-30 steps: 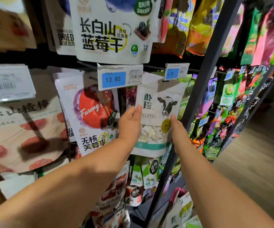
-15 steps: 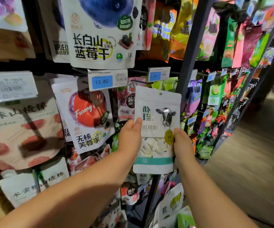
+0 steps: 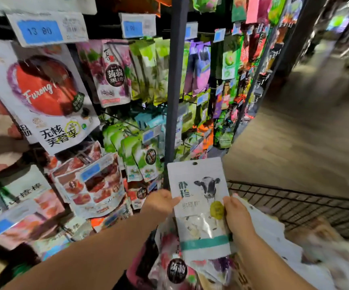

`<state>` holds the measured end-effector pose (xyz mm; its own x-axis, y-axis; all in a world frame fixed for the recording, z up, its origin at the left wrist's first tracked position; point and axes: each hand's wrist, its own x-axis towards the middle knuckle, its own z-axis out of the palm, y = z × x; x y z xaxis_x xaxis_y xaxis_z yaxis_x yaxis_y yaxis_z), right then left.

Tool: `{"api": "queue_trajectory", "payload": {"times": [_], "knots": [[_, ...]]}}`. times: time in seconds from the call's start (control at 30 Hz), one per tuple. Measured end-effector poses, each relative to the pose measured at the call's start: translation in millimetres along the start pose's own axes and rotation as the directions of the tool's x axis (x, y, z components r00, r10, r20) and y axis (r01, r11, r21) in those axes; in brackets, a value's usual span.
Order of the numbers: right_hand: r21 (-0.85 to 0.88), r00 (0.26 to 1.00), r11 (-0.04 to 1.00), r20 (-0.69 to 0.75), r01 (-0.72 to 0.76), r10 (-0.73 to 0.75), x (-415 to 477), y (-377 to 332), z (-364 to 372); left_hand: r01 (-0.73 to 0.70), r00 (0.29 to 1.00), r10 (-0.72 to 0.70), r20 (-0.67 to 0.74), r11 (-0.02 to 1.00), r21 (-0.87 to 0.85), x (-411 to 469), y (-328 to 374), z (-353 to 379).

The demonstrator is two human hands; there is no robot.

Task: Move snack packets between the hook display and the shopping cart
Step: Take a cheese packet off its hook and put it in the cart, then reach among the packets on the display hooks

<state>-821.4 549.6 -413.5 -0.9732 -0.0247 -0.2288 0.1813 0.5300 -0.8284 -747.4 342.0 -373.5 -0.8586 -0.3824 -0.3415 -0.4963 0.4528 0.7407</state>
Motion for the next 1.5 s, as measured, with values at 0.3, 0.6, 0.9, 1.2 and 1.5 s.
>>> {"api": "queue_trajectory", "payload": {"times": [0.3, 0.6, 0.9, 1.2, 1.5], "knots": [[-0.207, 0.993, 0.972, -0.035, -0.113, 0.108, -12.2, 75.4, -32.8, 0.139, 0.989, -0.149, -0.001, 0.916, 0.376, -8.4, -48.9, 36.9], [-0.337, 0.953, 0.892, -0.064, -0.300, 0.296, -11.3, 86.0, -32.5, 0.180, 0.981, -0.194, 0.009, 0.926, 0.333, -4.5, -88.1, 35.3], [-0.148, 0.999, 0.989, 0.020, 0.028, -0.025, -15.2, -13.5, -1.5, 0.073, 0.995, -0.056, -0.081, 0.974, 0.217, -16.8, -42.1, -28.0], [0.056, 0.862, 0.874, 0.148, 0.482, -0.485, -67.3, -178.7, 70.1, -0.091, 0.918, 0.113, -0.379, 0.993, 0.076, -54.5, -10.7, -139.0], [0.273, 0.573, 0.568, 0.069, 0.776, -0.816, -149.2, -338.5, 112.6, -0.373, 0.584, 0.268, -0.766, 0.927, 0.040, -127.8, 21.9, -265.5]]}}
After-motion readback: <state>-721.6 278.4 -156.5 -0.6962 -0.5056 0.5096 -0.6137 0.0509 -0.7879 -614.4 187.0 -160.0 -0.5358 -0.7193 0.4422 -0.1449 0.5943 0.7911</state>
